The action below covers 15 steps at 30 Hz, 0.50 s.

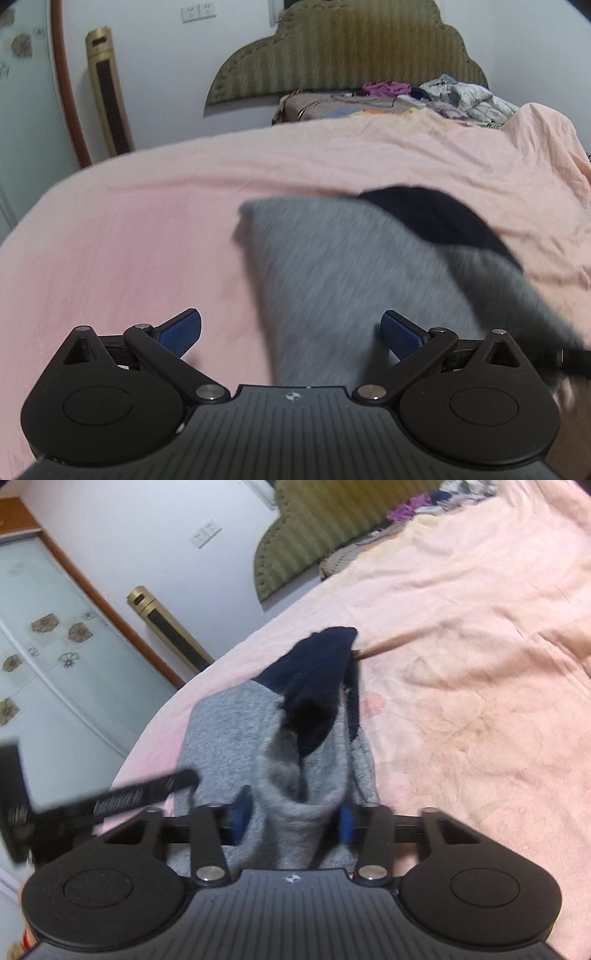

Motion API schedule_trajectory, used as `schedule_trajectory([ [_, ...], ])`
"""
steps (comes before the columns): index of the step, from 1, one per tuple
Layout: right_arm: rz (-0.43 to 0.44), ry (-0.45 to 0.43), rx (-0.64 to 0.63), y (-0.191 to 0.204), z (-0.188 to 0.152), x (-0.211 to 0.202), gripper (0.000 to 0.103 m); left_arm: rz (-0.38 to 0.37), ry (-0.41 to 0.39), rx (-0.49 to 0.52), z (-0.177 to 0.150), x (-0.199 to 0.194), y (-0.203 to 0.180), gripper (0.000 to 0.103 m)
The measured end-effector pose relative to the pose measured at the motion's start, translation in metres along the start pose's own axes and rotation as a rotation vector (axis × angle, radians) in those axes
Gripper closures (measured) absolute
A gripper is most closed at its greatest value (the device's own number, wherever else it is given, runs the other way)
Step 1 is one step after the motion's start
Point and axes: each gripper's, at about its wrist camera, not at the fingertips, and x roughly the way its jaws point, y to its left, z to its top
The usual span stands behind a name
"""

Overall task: Fold small clothes
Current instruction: 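Grasp the navy cuff with the right gripper while the left gripper grasps the grey edge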

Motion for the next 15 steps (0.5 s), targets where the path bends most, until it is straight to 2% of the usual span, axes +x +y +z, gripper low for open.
schedule_trajectory([
  [2, 0.007, 0.007, 0.049, -0.004, 0.0, 0.002, 0.08, -0.007, 0.019, 0.001, -0.008, 0.002, 0.004, 0.0],
  [4, 0.009, 0.005, 0.098, -0.011, 0.0, 0.002, 0.089, -0.016, 0.034, -0.004, -0.014, 0.003, 0.008, 0.0],
  [6, 0.033, 0.006, 0.166, -0.018, 0.0, 0.0, 0.092, -0.032, 0.041, -0.016, -0.018, 0.002, 0.013, 0.001],
  [8, 0.121, 0.013, 0.274, -0.03, 0.0, -0.004, 0.093, -0.04, 0.038, -0.03, -0.019, 0.0, 0.021, 0.001],
  [9, 0.135, 0.023, 0.312, -0.034, 0.0, -0.004, 0.093, -0.04, 0.038, -0.035, -0.019, 0.0, 0.025, 0.001],
  [12, 0.021, 0.049, 0.261, -0.036, 0.001, -0.002, 0.093, -0.084, 0.073, -0.067, -0.02, 0.003, 0.036, 0.001],
  [15, 0.047, 0.061, 0.212, -0.032, 0.003, -0.006, 0.087, -0.17, 0.089, -0.109, -0.017, 0.002, 0.046, 0.001],
])
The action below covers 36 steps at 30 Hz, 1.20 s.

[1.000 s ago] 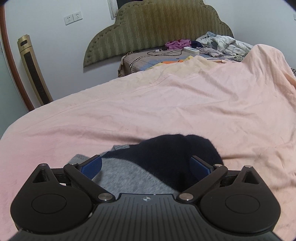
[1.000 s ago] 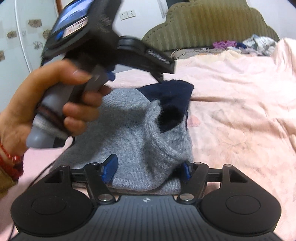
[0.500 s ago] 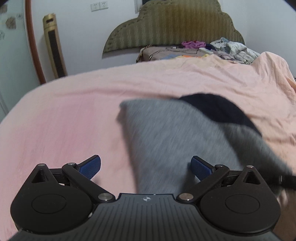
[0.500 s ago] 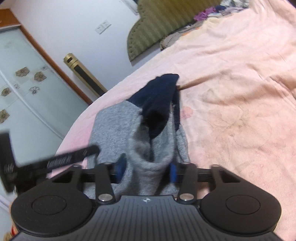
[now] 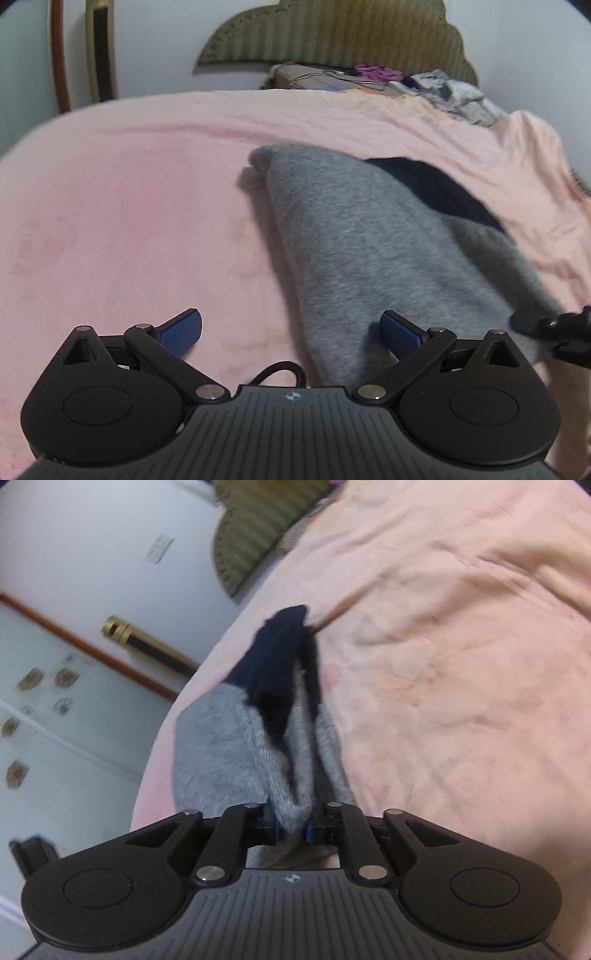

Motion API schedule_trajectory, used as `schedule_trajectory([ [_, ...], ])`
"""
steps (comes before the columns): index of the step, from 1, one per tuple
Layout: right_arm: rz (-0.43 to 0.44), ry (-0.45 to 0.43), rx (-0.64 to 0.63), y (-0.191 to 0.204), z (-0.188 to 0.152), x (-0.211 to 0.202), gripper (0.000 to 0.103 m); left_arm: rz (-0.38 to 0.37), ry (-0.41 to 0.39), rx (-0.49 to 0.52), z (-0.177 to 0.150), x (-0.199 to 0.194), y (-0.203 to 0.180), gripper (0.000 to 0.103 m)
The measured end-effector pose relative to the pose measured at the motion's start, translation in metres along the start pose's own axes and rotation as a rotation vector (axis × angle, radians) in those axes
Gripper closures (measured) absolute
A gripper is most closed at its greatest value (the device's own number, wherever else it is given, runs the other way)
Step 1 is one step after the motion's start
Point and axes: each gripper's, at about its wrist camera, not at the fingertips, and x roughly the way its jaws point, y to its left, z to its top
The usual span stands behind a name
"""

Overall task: Fold small clothes
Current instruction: 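Grasp the navy cuff with the right gripper while the left gripper grasps the grey edge, then fold the held parts onto the sweater and open both grippers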

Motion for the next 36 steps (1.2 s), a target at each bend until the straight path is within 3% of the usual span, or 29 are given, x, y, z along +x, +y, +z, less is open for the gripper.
schedule_trajectory([
  [3, -0.024, -0.035, -0.101, 0.011, 0.011, -0.006, 0.057, -0.08, 0.013, -0.069, 0.014, 0.004, 0.011, 0.001],
  [4, -0.032, -0.047, -0.122, 0.012, 0.018, -0.007, 0.031, -0.111, 0.024, -0.111, 0.021, 0.008, 0.017, 0.001],
  [5, -0.039, -0.063, -0.135, 0.013, 0.026, -0.007, 0.019, -0.136, 0.036, -0.154, 0.027, 0.012, 0.023, 0.001],
  [8, -0.029, -0.067, -0.155, 0.012, 0.053, 0.004, 0.02, -0.239, 0.071, -0.316, 0.045, 0.03, 0.042, 0.001],
  [13, -0.009, 0.045, -0.139, 0.001, 0.092, 0.051, 0.02, -0.357, 0.148, -0.523, 0.071, 0.075, 0.061, 0.001],
  [21, 0.14, 0.168, -0.188, 0.011, 0.13, 0.116, 0.021, -0.461, 0.208, -0.618, 0.104, 0.138, 0.072, 0.016],
  [24, 0.185, 0.194, -0.21, 0.017, 0.139, 0.141, 0.029, -0.442, 0.183, -0.574, 0.114, 0.15, 0.067, 0.037],
  [25, 0.179, 0.203, -0.22, 0.019, 0.141, 0.149, 0.047, -0.433, 0.169, -0.55, 0.117, 0.153, 0.065, 0.047],
  [26, 0.168, 0.216, -0.23, 0.02, 0.142, 0.157, 0.07, -0.42, 0.154, -0.526, 0.118, 0.154, 0.063, 0.06],
  [27, 0.158, 0.224, -0.237, 0.021, 0.142, 0.163, 0.077, -0.407, 0.14, -0.497, 0.12, 0.155, 0.06, 0.066],
  [29, 0.159, 0.208, -0.27, 0.024, 0.139, 0.162, 0.08, -0.377, 0.105, -0.412, 0.121, 0.149, 0.052, 0.076],
  [33, 0.152, 0.102, -0.466, 0.048, 0.126, 0.134, 0.082, -0.305, -0.024, -0.161, 0.125, 0.12, 0.019, 0.08],
  [36, 0.142, 0.033, -0.529, 0.061, 0.127, 0.126, 0.082, -0.261, -0.08, -0.065, 0.137, 0.116, -0.001, 0.082],
])
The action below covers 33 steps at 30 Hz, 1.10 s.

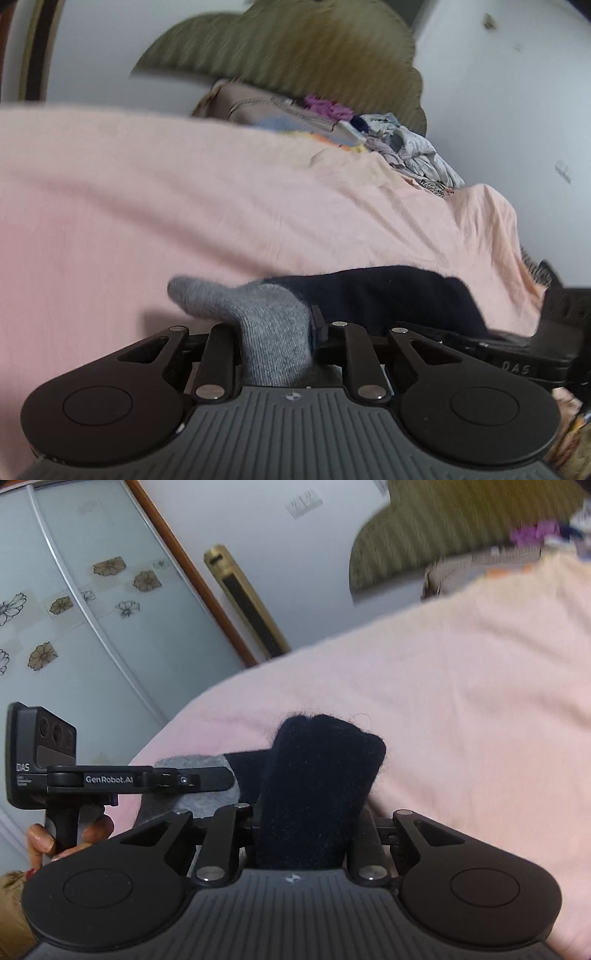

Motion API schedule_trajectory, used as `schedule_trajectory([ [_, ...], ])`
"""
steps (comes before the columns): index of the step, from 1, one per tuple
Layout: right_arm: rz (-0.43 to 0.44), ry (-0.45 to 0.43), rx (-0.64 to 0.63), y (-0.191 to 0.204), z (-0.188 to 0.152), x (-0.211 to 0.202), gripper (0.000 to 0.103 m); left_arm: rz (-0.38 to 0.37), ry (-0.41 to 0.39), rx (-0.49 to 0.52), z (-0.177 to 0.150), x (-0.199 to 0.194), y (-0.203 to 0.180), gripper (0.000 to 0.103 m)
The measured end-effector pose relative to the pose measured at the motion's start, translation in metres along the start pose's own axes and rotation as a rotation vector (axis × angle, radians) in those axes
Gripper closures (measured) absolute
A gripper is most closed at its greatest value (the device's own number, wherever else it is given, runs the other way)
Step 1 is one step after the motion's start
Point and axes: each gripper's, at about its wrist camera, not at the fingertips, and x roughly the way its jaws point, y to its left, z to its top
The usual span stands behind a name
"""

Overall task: Fold small clothes
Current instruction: 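Fold the held parts onto the sweater and open both grippers, then press the folded sweater flat with both grippers and open them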

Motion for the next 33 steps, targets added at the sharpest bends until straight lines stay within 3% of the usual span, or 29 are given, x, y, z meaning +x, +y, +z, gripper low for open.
schedule_trajectory([
  [3, -0.094, 0.006, 0.072, -0.011, 0.006, 0.01, 0.081, 0.08, 0.016, 0.05, 0.009, 0.02, -0.007, 0.08],
  [4, -0.121, 0.031, 0.123, -0.018, 0.006, 0.016, 0.077, 0.11, 0.04, 0.045, 0.009, 0.028, -0.006, 0.075],
  [6, -0.158, 0.056, 0.185, -0.029, 0.0, 0.02, 0.07, 0.188, 0.079, 0.016, 0.008, 0.037, -0.004, 0.058],
  [8, -0.153, 0.037, 0.209, -0.032, -0.003, 0.008, 0.057, 0.235, 0.057, 0.005, 0.005, 0.028, -0.004, 0.027],
  [10, -0.175, 0.01, 0.226, -0.033, -0.006, -0.008, 0.041, 0.257, 0.018, 0.013, 0.002, 0.014, -0.007, 0.014],
  [11, -0.183, -0.005, 0.234, -0.034, -0.009, -0.018, 0.036, 0.266, 0.011, 0.015, 0.0, 0.008, -0.009, 0.014],
  [19, -0.17, -0.016, 0.291, -0.02, -0.026, -0.067, 0.035, 0.223, 0.052, -0.041, -0.027, -0.031, -0.019, 0.013],
  [25, -0.12, 0.013, 0.336, -0.011, -0.062, -0.106, 0.035, 0.073, 0.129, -0.132, -0.07, -0.059, -0.013, 0.013],
  [30, -0.028, 0.052, 0.37, -0.003, -0.09, -0.124, 0.024, -0.105, 0.176, -0.234, -0.114, -0.078, -0.005, 0.015],
  [33, -0.028, 0.08, 0.336, 0.005, -0.102, -0.124, 0.024, -0.131, 0.181, -0.228, -0.125, -0.086, -0.009, 0.038],
])
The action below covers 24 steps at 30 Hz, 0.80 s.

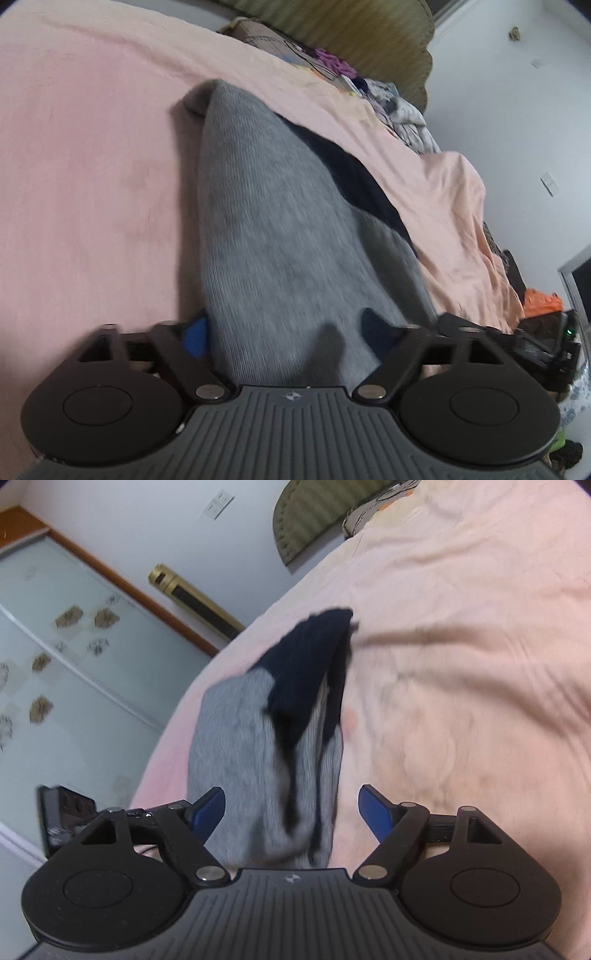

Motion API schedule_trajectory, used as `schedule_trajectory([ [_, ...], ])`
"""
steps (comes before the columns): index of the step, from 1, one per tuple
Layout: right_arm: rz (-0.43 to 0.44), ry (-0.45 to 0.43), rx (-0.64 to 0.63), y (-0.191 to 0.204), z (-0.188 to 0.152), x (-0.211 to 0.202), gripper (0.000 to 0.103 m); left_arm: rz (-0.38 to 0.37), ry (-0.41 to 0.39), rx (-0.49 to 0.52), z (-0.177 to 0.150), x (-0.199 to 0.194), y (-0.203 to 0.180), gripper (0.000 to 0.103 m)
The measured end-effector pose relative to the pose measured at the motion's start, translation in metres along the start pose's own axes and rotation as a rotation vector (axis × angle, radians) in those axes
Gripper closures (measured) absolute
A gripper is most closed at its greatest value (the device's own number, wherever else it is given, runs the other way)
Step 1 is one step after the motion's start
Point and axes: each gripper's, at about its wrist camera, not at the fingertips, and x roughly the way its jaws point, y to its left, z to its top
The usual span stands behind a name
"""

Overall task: Fold small clothes
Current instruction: 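Press the folded sweater flat with both grippers and open them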

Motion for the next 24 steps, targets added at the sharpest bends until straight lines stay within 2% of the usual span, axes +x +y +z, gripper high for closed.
schedule_trajectory([
  [1, 0.0, 0.004, -0.016, 0.003, -0.003, 0.001, 0.024, -0.001, 0.011, 0.005, -0.002, 0.0, -0.001, 0.058],
  [2, 0.001, 0.01, -0.032, 0.008, -0.007, 0.004, 0.026, 0.002, 0.027, 0.005, -0.005, 0.002, 0.0, 0.073],
  [3, -0.004, 0.02, -0.046, 0.015, -0.01, 0.007, 0.034, 0.015, 0.034, 0.002, -0.007, 0.002, 0.001, 0.078],
  [4, -0.012, 0.039, -0.056, 0.02, -0.011, 0.013, 0.059, 0.022, 0.029, -0.005, -0.008, 0.002, 0.003, 0.082],
  [5, -0.027, 0.057, -0.059, 0.023, -0.013, 0.018, 0.077, 0.019, 0.023, -0.02, -0.007, 0.0, 0.006, 0.085],
  [9, -0.045, 0.04, -0.07, 0.034, -0.021, 0.022, 0.084, 0.011, -0.013, -0.093, -0.009, -0.026, 0.013, 0.087],
  [11, -0.004, 0.026, -0.059, 0.038, -0.026, 0.012, 0.085, 0.051, -0.025, -0.073, -0.014, -0.04, 0.009, 0.088],
  [13, 0.023, 0.038, -0.052, 0.037, -0.033, 0.005, 0.085, 0.131, -0.024, -0.012, -0.022, -0.048, 0.003, 0.088],
  [14, 0.019, 0.058, -0.053, 0.036, -0.037, 0.006, 0.082, 0.173, -0.02, 0.022, -0.027, -0.047, 0.0, 0.087],
  [15, -0.021, 0.069, -0.068, 0.036, -0.04, 0.007, 0.081, 0.198, -0.02, 0.048, -0.03, -0.046, -0.003, 0.087],
  [16, -0.088, 0.056, -0.102, 0.039, -0.043, 0.006, 0.08, 0.216, -0.025, 0.071, -0.033, -0.046, -0.007, 0.085],
  [18, -0.167, -0.003, -0.157, 0.051, -0.046, -0.002, 0.077, 0.246, -0.046, 0.105, -0.035, -0.048, -0.016, 0.08],
  [21, -0.322, -0.155, -0.303, 0.084, -0.052, -0.017, 0.076, 0.325, -0.095, 0.157, -0.037, -0.052, -0.03, 0.06],
  [23, -0.406, -0.231, -0.424, 0.107, -0.06, -0.017, 0.072, 0.378, -0.124, 0.182, -0.039, -0.051, -0.036, 0.036],
  [24, -0.419, -0.249, -0.466, 0.116, -0.064, -0.015, 0.072, 0.41, -0.135, 0.191, -0.04, -0.05, -0.039, 0.033],
])
